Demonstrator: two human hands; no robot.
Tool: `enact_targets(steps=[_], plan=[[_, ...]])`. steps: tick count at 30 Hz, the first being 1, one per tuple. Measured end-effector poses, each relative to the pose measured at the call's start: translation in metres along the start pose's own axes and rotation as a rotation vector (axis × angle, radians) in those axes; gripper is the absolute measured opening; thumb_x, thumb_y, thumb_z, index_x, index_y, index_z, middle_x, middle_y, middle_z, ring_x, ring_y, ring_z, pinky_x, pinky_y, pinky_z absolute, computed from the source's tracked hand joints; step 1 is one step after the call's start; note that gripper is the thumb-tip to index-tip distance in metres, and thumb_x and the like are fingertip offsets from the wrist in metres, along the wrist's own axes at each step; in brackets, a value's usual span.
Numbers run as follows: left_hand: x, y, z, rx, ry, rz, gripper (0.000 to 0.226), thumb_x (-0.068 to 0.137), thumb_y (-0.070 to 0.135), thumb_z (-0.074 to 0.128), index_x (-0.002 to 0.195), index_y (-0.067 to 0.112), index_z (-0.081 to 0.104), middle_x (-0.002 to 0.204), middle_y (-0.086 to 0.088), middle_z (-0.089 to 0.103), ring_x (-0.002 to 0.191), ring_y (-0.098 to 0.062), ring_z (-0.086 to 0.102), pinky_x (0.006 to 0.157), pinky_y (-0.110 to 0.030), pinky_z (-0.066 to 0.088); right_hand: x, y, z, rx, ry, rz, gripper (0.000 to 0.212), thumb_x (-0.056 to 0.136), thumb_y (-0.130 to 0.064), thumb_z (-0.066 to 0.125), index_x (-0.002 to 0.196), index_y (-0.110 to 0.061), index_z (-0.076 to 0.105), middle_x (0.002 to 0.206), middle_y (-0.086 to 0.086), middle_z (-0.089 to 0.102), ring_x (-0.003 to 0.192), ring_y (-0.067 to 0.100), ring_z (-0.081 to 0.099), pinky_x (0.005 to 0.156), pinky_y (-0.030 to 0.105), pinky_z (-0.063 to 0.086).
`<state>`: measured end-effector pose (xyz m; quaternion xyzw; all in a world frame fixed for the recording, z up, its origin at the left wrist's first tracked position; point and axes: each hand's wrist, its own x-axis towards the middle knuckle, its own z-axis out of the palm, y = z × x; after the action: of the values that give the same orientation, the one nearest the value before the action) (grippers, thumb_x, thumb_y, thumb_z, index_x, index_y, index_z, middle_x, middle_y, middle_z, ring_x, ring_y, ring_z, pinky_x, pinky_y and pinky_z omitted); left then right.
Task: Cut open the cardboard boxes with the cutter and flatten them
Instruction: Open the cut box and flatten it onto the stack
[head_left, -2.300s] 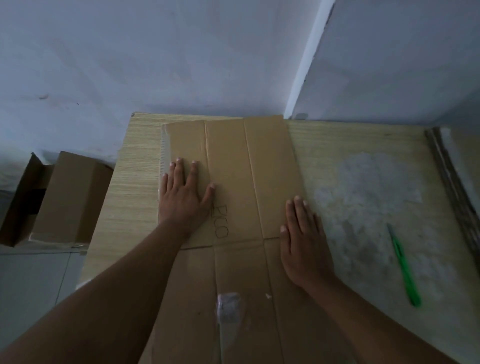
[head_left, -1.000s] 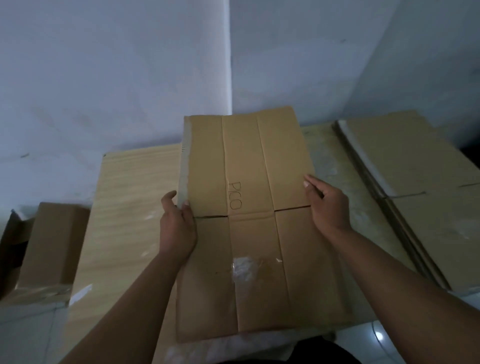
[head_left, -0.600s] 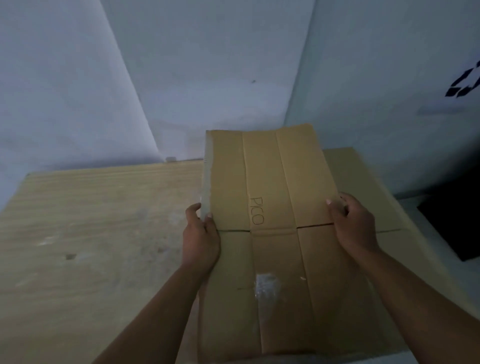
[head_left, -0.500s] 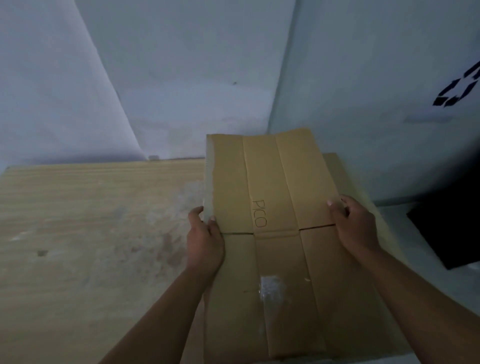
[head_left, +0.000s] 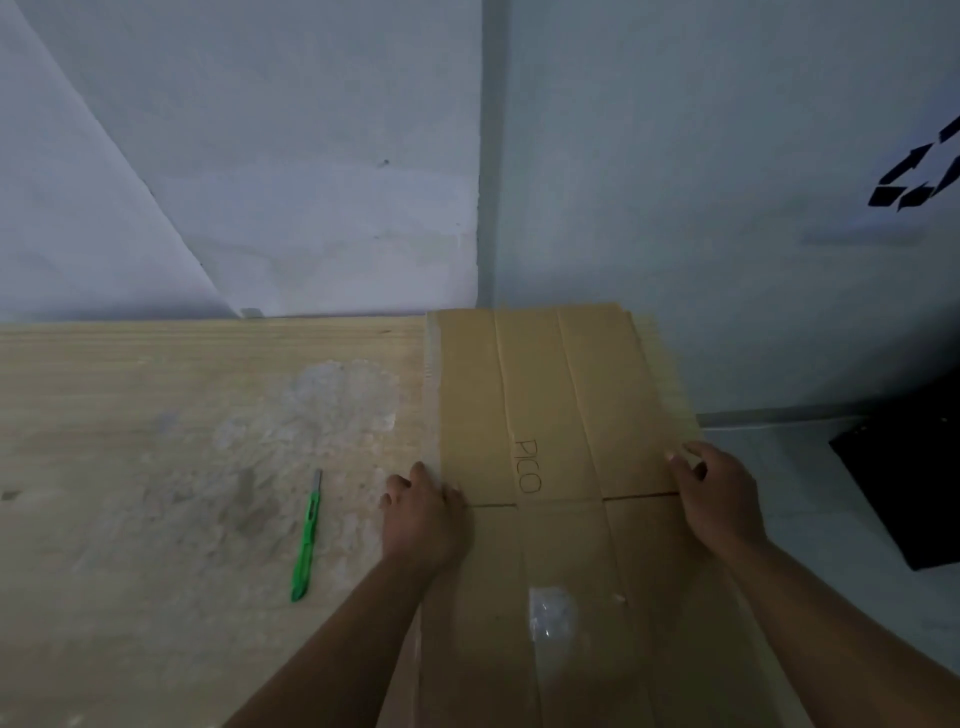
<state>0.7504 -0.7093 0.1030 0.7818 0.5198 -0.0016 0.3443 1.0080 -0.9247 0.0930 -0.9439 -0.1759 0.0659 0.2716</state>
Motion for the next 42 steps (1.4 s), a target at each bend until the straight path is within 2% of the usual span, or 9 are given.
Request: enact_targets(steps=[4,8,15,19,21,25,29,34,42], plan=[[0.004,-0.007,0.002,0.099,0.000,0.019,0.036,0.101,0.045,0.050,0.118,0.014,0.045,0.119,-0.017,0.049,0.118,-0.040,0.042,0.097,-0.046,0.037,0.000,0.004,0.009,0.062,-0.014,0.083,0.039,0.097,-0.039,0.060,0.112,-0.004,0.071,0.099,0.019,0.069,0.091,0.036,0.063,0.075,0.036,0.045],[0.009,-0.003,0.003,0.154,-0.018,0.070,0.055,0.105,0.044,0.047,0.143,0.005,0.038,0.131,-0.019,0.045,0.125,-0.039,0.039,0.103,-0.044,0.036,0.008,-0.003,0.002,0.112,0.053,0.110,0.026,0.095,-0.032,0.063,0.098,-0.008,0.072,0.097,0.019,0.068,0.087,0.035,0.062,0.071,0.033,0.041],[0.009,-0.003,0.011,0.062,-0.010,0.058,0.086,0.106,0.039,0.049,0.161,-0.003,-0.003,0.153,-0.023,0.028,0.143,-0.044,0.027,0.118,-0.049,0.025,0.000,0.000,0.010,0.030,-0.157,0.225,0.046,0.098,-0.040,0.057,0.128,-0.006,0.060,0.125,0.027,0.050,0.109,0.043,0.057,0.094,0.040,0.046],[0.013,-0.016,0.021,0.054,0.023,0.056,0.046,0.106,0.032,0.045,0.142,0.003,0.038,0.129,-0.021,0.040,0.127,-0.043,0.036,0.108,-0.048,0.030,-0.005,-0.002,0.014,-0.023,-0.125,0.215,0.047,0.096,-0.045,0.058,0.118,-0.004,0.061,0.117,0.024,0.051,0.103,0.042,0.058,0.093,0.043,0.049],[0.014,-0.019,0.025,-0.040,0.012,0.028,0.040,0.107,0.029,0.044,0.138,0.003,0.040,0.126,-0.021,0.042,0.124,-0.046,0.040,0.106,-0.049,0.035,-0.009,0.000,0.017,-0.020,-0.119,0.215,0.047,0.095,-0.045,0.057,0.116,-0.003,0.061,0.116,0.023,0.051,0.102,0.041,0.058,0.092,0.043,0.050],[0.008,-0.013,0.022,-0.144,0.044,0.013,0.072,0.109,0.028,0.041,0.163,0.002,0.000,0.151,-0.023,0.032,0.139,-0.045,0.035,0.115,-0.053,0.033,-0.017,-0.004,0.018,-0.110,-0.119,0.175,0.052,0.098,-0.050,0.051,0.124,-0.006,0.056,0.121,0.021,0.051,0.109,0.040,0.054,0.092,0.044,0.048],[-0.009,0.001,0.035,0.093,0.134,0.200,0.079,0.108,0.053,0.027,0.163,0.008,-0.007,0.169,-0.020,0.005,0.156,-0.040,0.010,0.124,-0.052,0.014,-0.040,-0.019,0.029,-0.398,-0.020,-0.092,0.071,0.096,-0.057,0.043,0.149,-0.010,0.036,0.148,0.025,0.038,0.135,0.043,0.038,0.110,0.053,0.031],[-0.005,-0.007,0.058,0.336,0.127,0.276,0.092,0.097,0.073,0.005,0.162,0.010,-0.016,0.169,-0.020,-0.021,0.157,-0.034,-0.017,0.128,-0.053,0.001,-0.082,-0.042,0.057,-0.410,-0.217,-0.224,0.078,0.093,-0.073,0.020,0.159,-0.035,0.002,0.166,0.017,-0.005,0.153,0.034,-0.007,0.121,0.058,0.002],[-0.001,-0.016,0.061,0.348,0.121,0.315,0.091,0.099,0.072,0.014,0.162,0.014,-0.018,0.169,-0.016,-0.023,0.157,-0.031,-0.018,0.128,-0.053,0.002,-0.092,-0.039,0.066,-0.495,-0.155,-0.217,0.083,0.092,-0.074,0.018,0.161,-0.030,0.006,0.167,0.018,0.002,0.154,0.035,0.001,0.120,0.061,0.002]])
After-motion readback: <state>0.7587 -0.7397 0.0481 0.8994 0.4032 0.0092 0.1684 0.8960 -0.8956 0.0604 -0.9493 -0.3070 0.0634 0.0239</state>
